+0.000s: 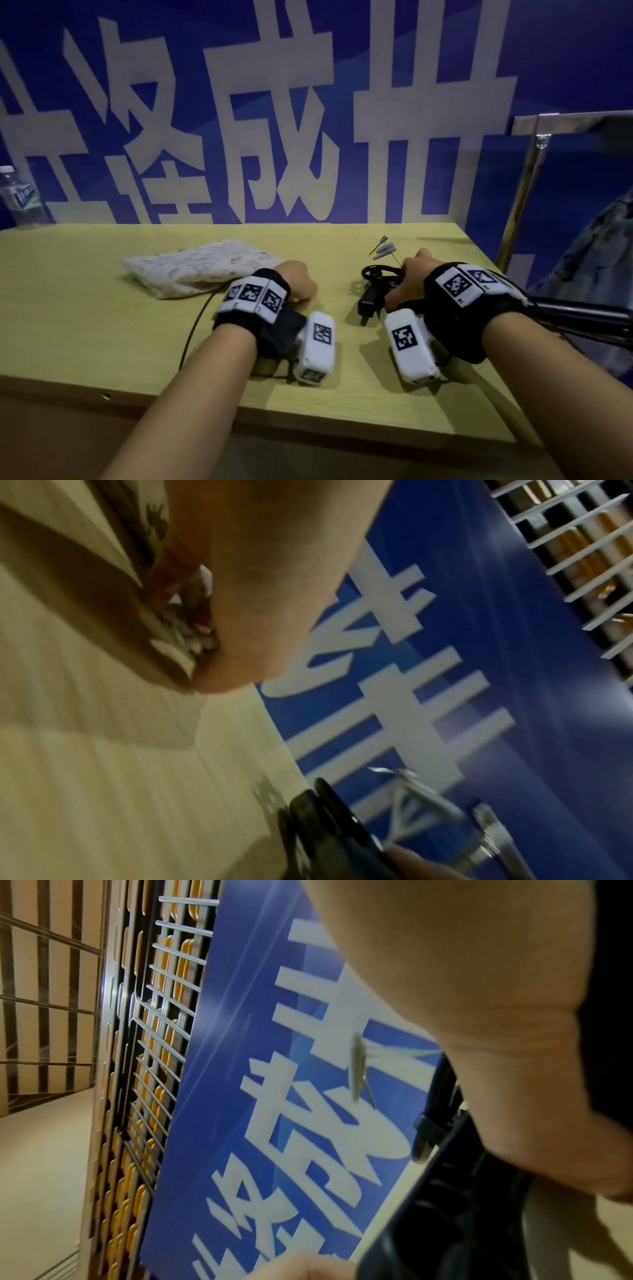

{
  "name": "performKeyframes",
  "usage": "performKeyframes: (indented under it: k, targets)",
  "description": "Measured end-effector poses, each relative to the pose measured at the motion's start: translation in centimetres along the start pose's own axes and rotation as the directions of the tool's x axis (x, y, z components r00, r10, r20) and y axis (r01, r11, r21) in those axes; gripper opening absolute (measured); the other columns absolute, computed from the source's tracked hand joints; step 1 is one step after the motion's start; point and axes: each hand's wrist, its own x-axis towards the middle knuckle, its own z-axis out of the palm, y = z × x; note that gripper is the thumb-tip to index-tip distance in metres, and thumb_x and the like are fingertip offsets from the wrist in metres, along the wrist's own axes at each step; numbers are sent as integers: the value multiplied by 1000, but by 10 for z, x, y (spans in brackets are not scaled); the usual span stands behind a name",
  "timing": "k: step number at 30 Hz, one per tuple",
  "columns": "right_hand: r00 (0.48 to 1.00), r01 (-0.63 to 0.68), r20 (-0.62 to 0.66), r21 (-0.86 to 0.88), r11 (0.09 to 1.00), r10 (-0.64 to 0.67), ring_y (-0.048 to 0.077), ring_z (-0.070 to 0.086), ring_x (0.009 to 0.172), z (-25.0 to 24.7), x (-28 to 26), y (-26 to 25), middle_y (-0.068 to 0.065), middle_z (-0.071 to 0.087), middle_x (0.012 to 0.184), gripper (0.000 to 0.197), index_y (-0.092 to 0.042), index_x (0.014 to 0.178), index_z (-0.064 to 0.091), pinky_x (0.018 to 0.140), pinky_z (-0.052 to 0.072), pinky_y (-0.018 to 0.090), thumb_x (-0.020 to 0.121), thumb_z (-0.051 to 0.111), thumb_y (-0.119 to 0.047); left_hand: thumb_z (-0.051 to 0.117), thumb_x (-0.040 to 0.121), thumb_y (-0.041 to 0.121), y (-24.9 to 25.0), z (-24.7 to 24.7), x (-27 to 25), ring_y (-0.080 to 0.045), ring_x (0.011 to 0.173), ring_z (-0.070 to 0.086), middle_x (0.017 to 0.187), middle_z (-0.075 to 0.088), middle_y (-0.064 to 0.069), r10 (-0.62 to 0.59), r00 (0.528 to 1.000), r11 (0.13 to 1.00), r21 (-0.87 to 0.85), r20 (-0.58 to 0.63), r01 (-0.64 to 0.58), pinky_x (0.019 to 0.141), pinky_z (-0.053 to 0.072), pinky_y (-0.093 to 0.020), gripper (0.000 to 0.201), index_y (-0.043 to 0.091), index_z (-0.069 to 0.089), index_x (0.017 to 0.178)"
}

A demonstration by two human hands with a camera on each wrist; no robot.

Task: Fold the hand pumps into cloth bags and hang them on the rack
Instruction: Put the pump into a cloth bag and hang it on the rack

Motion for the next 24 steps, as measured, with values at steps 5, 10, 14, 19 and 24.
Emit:
performKeyframes:
  k: [5,10,14,19,24]
  targets:
    - [998,-67,-4,18,998,67,23,64,93,-13,-20,51,8,69,100,41,-12,100,64,75,50,30,71,72,-40,61,87,21,54,3,-32,-16,51,49,67,62,-7,256,965,919,-325,63,-223,50,41,-20,22,2,73,86]
    - [995,-89,-37,93,992,92,24,65,92,-17,-34,73,10,69,98,38,-9,101,64,82,54,33,72,74,-31,71,79,20,60,-14,-44,-20,71,61,86,61,-1,266,948,951,-115,-175,-288,67,55,-33,21,18,55,93]
    - [994,-87,-58,142,986,96,24,66,89,-15,-38,79,11,69,95,37,-8,97,63,83,56,35,70,76,-30,58,90,14,62,-43,-45,-20,97,58,109,58,-3,279,824,885,-201,-494,-419,85,52,-33,24,13,59,114]
    - [989,-71,-107,230,971,98,23,64,88,-17,-37,85,9,66,92,43,-7,97,60,83,55,35,70,77,-36,54,90,-3,59,-86,-48,-19,90,63,102,61,-8,76,815,114,-807,-575,-580,73,57,-29,27,13,53,113]
    - [975,3,-211,327,945,70,19,55,67,-32,-40,94,5,57,72,36,-4,90,61,55,42,24,76,71,-36,46,83,-23,65,-86,-51,-15,83,63,102,61,-9,190,877,50,-888,-441,-458,62,56,-20,52,7,49,126]
